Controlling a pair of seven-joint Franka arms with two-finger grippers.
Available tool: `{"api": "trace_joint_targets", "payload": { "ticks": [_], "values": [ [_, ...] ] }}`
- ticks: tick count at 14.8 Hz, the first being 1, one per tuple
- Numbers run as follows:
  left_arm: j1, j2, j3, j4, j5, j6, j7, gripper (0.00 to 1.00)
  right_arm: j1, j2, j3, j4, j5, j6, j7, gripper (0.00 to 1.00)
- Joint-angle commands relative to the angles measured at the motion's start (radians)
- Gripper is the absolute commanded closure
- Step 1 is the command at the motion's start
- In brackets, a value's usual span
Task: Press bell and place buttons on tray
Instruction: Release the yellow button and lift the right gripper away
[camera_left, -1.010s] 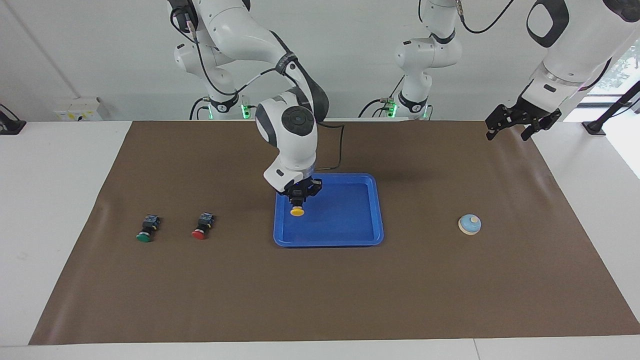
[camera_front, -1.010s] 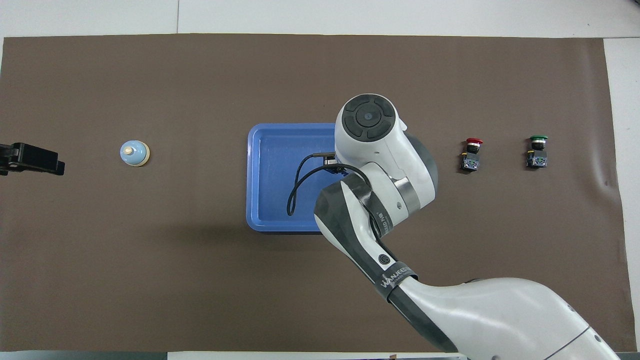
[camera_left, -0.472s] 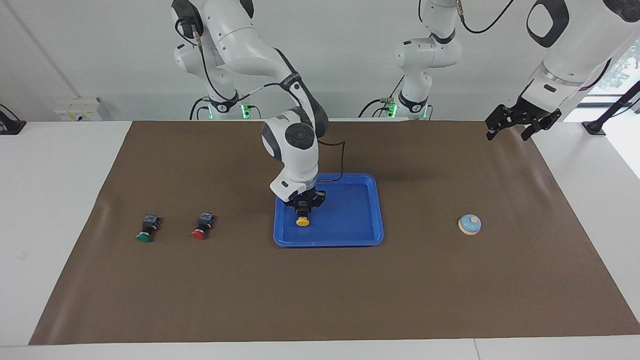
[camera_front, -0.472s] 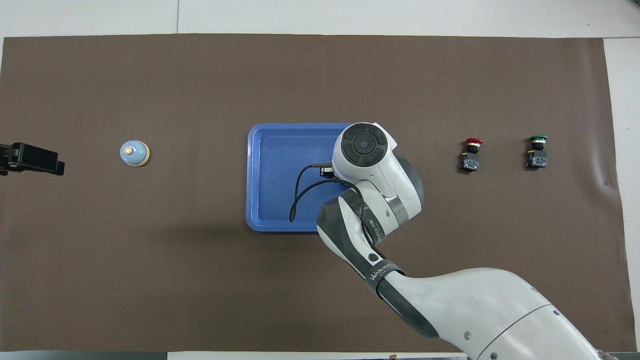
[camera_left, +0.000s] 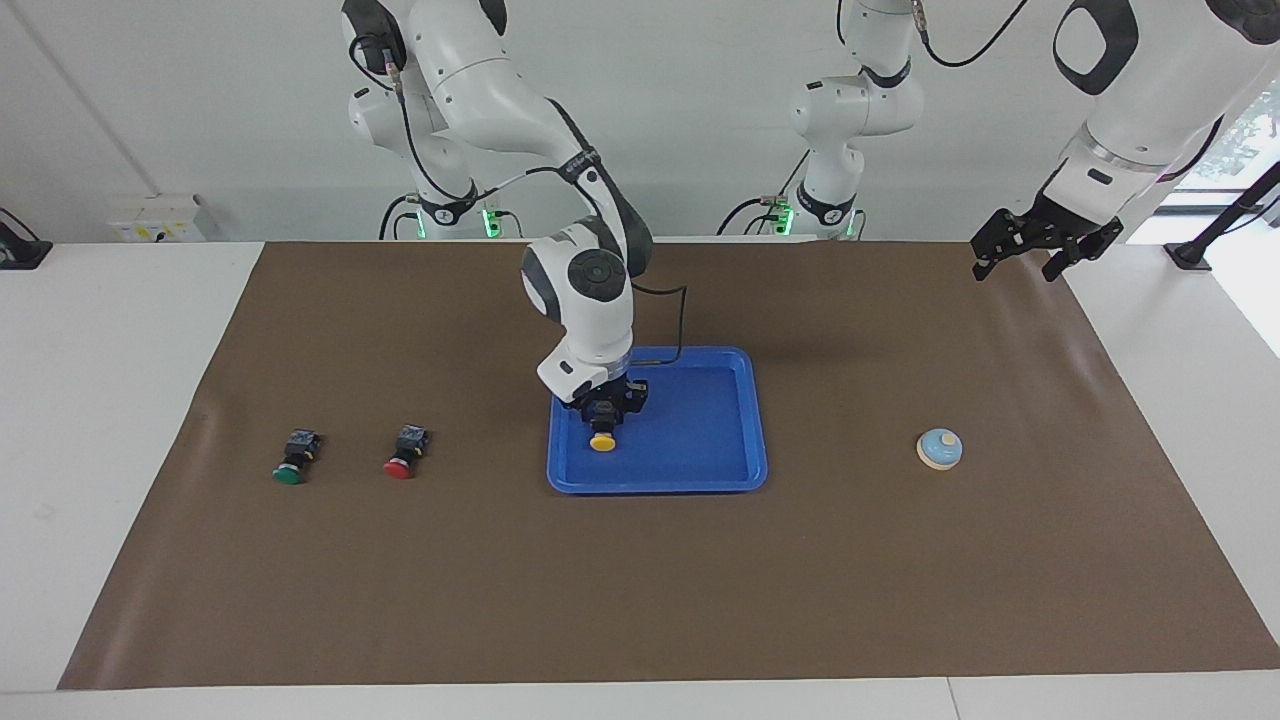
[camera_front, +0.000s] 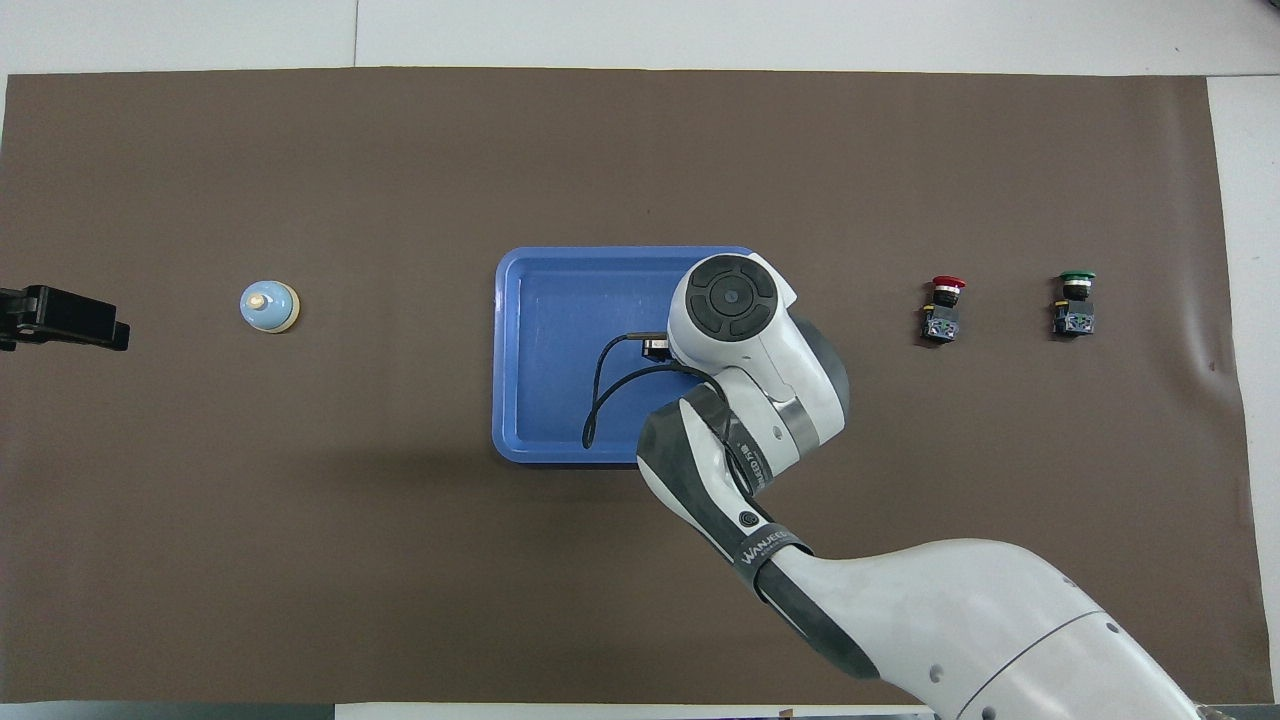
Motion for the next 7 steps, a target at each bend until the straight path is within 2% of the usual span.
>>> {"api": "trace_joint_targets", "payload": {
  "ticks": [1, 4, 7],
  "values": [
    [0.0, -0.006, 0.003, 0.005, 0.0, 0.001, 0.007, 0.0, -0.028, -0.045, -0.006, 0.062, 0.002, -0.128, 0.014, 0.0],
    [0.0, -0.006, 0.003, 0.005, 0.0, 0.001, 0.007, 0.0, -0.093, -0.117, -0.006, 0.073, 0.002, -0.209, -0.006, 0.0],
    [0.0, -0.006, 0.003, 0.005, 0.0, 0.001, 0.007, 0.0, -0.191, -0.161, -0.008, 0.071, 0.002, -0.26, -0.147, 0.0]
  ]
}}
